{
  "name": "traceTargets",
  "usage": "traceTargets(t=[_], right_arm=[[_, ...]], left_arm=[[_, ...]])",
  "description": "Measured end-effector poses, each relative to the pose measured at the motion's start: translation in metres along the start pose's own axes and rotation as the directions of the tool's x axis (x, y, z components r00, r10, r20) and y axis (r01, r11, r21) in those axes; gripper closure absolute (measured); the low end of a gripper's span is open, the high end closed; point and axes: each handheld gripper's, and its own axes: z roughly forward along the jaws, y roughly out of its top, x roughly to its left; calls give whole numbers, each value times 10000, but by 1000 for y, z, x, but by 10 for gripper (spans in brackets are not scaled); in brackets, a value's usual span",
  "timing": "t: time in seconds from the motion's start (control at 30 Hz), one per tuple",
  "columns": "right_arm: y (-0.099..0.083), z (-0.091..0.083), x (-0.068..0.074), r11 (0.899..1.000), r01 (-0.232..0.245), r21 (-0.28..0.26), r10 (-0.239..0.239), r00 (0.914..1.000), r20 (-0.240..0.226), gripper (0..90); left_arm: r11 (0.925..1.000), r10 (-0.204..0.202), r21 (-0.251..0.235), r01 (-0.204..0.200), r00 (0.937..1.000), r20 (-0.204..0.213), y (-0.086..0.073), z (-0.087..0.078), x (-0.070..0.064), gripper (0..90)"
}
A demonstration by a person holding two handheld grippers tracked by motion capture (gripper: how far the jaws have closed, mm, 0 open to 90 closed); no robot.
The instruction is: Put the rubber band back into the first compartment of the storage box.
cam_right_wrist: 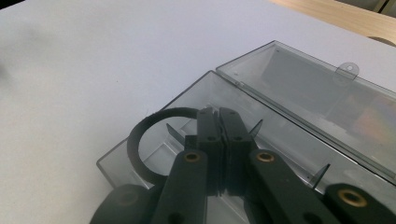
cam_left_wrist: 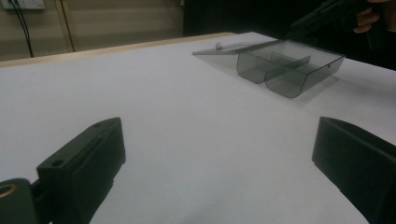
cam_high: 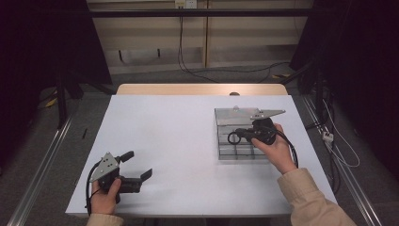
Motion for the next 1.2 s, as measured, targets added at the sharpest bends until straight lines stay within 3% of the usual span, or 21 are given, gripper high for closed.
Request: traceTargets(t=[1.2], right_arm=[[6,18,-7,9999,-95,32,94,9997,231,889]], left_arm=[[10000,58,41,-58,10000,27,0,0,1,25]])
